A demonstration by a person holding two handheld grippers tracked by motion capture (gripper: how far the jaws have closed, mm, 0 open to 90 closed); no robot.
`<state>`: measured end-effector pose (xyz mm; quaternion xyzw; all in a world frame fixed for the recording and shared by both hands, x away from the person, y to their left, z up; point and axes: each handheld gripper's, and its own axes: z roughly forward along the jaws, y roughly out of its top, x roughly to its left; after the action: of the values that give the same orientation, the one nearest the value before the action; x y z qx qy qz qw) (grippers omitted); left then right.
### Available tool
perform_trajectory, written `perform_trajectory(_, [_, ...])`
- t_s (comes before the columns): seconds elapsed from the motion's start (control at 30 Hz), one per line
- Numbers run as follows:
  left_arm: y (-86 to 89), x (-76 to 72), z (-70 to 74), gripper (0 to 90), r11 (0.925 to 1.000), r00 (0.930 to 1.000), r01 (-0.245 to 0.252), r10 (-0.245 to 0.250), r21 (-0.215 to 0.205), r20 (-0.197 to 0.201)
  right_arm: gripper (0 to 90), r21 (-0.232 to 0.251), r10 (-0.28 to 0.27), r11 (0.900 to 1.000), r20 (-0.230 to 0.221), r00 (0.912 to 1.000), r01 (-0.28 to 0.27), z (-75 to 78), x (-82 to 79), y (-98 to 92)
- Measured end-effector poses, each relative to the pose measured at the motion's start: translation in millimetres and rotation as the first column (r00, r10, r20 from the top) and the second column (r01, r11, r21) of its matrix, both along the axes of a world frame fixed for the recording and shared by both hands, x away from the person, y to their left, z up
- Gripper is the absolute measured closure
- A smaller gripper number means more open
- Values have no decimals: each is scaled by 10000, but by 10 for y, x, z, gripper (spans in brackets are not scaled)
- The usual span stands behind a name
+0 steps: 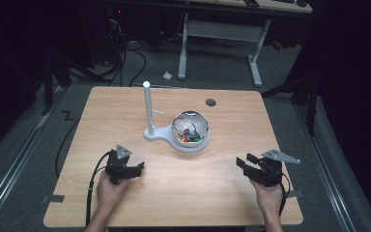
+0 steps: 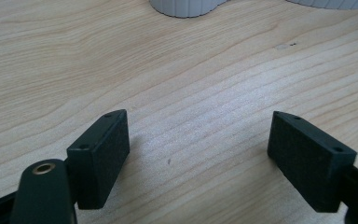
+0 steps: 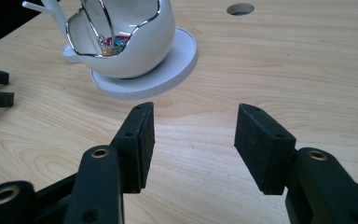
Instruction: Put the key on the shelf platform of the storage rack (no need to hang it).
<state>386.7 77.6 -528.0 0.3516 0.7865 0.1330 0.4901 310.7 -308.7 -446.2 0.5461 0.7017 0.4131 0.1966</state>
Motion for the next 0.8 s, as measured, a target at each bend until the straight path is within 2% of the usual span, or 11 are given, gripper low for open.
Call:
perform_trajectory(0.33, [1, 0, 0, 210, 10000, 10000, 11, -11, 13, 6, 483, 157, -209, 9997, -185, 9996, 212, -111, -42, -29])
perform_trajectory(0.8, [1, 0, 0, 210, 10000, 10000, 10, -10, 12, 2, 485, -101, -190, 9998, -526, 9984, 185, -261, -27, 21])
